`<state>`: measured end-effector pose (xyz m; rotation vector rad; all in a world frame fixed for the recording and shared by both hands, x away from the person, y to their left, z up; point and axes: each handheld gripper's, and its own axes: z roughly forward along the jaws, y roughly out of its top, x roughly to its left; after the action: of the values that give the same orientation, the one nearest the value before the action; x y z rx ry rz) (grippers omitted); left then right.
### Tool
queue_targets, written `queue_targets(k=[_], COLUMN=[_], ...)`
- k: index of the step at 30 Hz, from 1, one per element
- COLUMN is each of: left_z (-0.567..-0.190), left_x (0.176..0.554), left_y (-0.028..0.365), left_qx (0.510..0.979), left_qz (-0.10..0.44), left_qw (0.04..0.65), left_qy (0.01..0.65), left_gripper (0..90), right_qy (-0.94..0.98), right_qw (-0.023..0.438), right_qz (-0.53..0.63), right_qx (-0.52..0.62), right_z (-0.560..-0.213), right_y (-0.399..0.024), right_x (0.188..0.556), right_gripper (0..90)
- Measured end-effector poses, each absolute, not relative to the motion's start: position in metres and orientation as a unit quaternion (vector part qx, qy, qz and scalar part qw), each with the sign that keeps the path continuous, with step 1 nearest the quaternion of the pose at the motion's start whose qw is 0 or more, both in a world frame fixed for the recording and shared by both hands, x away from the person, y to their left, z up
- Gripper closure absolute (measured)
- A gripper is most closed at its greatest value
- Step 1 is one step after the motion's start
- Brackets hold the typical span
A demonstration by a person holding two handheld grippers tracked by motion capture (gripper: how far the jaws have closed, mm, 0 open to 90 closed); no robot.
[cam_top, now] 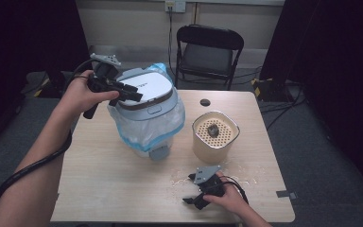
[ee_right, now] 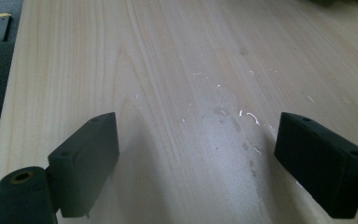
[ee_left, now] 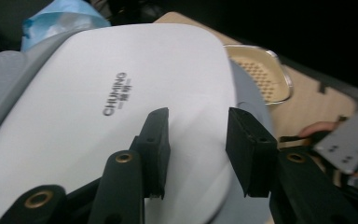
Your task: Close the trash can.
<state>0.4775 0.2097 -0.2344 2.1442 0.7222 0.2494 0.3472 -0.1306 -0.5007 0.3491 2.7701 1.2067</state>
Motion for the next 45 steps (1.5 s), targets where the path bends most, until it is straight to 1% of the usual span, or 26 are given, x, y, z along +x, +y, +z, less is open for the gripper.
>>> queue_targets(k=[2,4,7,8,21,22,23,24,28,29,30,31,32,35,36,37,38,40,43,45], left_z=[-0.239,-0.244,-0.247,-0.248,-0.255,-0.254,-0.254,-0.253,-0.252,-0.252,-0.252,-0.251,-0.25,-0.248,-0.247,-0.246,-0.245,-0.242,-0.237,-0.235], left_x=[0.481,0.484,0.489,0.49,0.49,0.489,0.489,0.489,0.487,0.487,0.488,0.487,0.486,0.482,0.48,0.479,0.477,0.472,0.462,0.456], left_y=[0.208,0.207,0.206,0.204,0.199,0.199,0.198,0.196,0.194,0.194,0.194,0.194,0.193,0.194,0.197,0.199,0.202,0.207,0.216,0.224], left_qx=[0.857,0.847,0.838,0.836,0.822,0.823,0.834,0.832,0.834,0.834,0.836,0.837,0.838,0.842,0.832,0.83,0.829,0.829,0.823,0.821], left_qz=[0.112,0.12,0.124,0.137,0.154,0.155,0.156,0.154,0.157,0.157,0.154,0.152,0.139,0.138,0.12,0.107,0.103,0.106,0.102,0.103], left_qw=[0.411,0.42,0.431,0.432,0.45,0.448,0.43,0.432,0.43,0.43,0.431,0.43,0.43,0.413,0.422,0.424,0.425,0.429,0.438,0.443], left_qy=[0.291,0.304,0.309,0.309,0.314,0.313,0.308,0.311,0.307,0.307,0.303,0.301,0.304,0.319,0.339,0.347,0.348,0.343,0.348,0.346], left_gripper=[64.5,67.3,68.1,70.3,71.9,71.9,72.9,75.5,75.5,74.2,70.9,70.9,64.5,36.9,31.6,27.2,24.3,24.3,18.8,17.5], right_qy=[0.91,0.91,0.91,0.91,0.91,0.91,0.91,0.91,0.91,0.91,0.91,0.91,0.91,0.91,0.91,0.91,0.91,0.91,0.91,0.91], right_qw=[0.05,0.05,0.05,0.05,0.05,0.05,0.05,0.05,0.049,0.049,0.049,0.049,0.05,0.049,0.049,0.049,0.049,0.049,0.049,0.049], right_qz=[0.397,0.397,0.397,0.397,0.396,0.396,0.396,0.396,0.396,0.396,0.396,0.396,0.396,0.396,0.396,0.396,0.396,0.396,0.396,0.396], right_qx=[0.114,0.114,0.114,0.114,0.114,0.114,0.114,0.114,0.113,0.113,0.113,0.114,0.114,0.113,0.114,0.113,0.113,0.113,0.114,0.114], right_z=[-0.501,-0.501,-0.501,-0.501,-0.501,-0.501,-0.501,-0.501,-0.501,-0.501,-0.501,-0.501,-0.501,-0.501,-0.501,-0.501,-0.501,-0.501,-0.501,-0.501], right_y=[-0.13,-0.13,-0.13,-0.13,-0.13,-0.131,-0.13,-0.13,-0.13,-0.13,-0.13,-0.13,-0.13,-0.13,-0.13,-0.13,-0.13,-0.13,-0.13,-0.13], right_x=[0.347,0.347,0.347,0.347,0.347,0.347,0.347,0.347,0.347,0.347,0.347,0.347,0.347,0.347,0.347,0.347,0.347,0.347,0.347,0.347], right_gripper=[12.7,12.7,12.7,12.7,12.7,12.7,12.7,12.7,12.5,12.5,12.5,12.5,12.5,12.3,12.3,12.3,12.3,12.3,12.3,12.3])
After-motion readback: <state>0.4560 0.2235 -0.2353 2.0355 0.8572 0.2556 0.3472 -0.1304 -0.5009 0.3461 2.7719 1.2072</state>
